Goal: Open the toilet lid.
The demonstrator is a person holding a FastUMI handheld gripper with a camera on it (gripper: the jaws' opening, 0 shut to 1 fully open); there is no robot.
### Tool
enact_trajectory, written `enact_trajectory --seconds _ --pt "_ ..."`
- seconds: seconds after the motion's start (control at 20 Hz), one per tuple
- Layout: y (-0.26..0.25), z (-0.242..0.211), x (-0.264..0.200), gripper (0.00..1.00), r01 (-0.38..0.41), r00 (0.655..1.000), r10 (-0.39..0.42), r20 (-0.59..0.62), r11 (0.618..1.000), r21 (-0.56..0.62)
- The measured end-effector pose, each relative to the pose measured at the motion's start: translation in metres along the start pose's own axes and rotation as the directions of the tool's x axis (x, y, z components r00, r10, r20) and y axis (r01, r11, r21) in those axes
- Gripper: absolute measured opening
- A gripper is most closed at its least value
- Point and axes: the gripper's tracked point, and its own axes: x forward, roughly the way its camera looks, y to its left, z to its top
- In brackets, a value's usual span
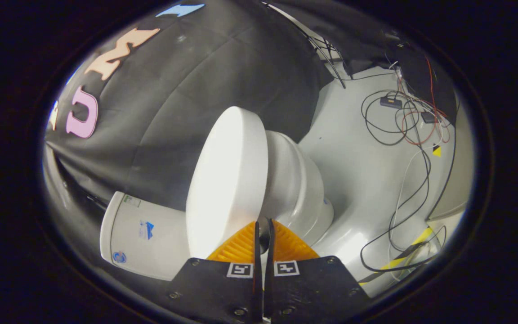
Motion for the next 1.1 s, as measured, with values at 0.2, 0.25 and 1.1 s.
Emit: enact_trajectory --seconds 0.2,0.25,1.1 --pt "0.0007 0.0012 -0.0007 0.03 -0.020 1.000 0.020 0.014 0.998 -0.053" --pt "0.0002 0.0015 -0.0010 0.02 -0.026 0.999 0.027 0.016 0.997 -0.071" --pt "-0.0025 0.0077 -0.0038 0.03 -0.092 0.991 0.124 0.056 0.915 -0.393"
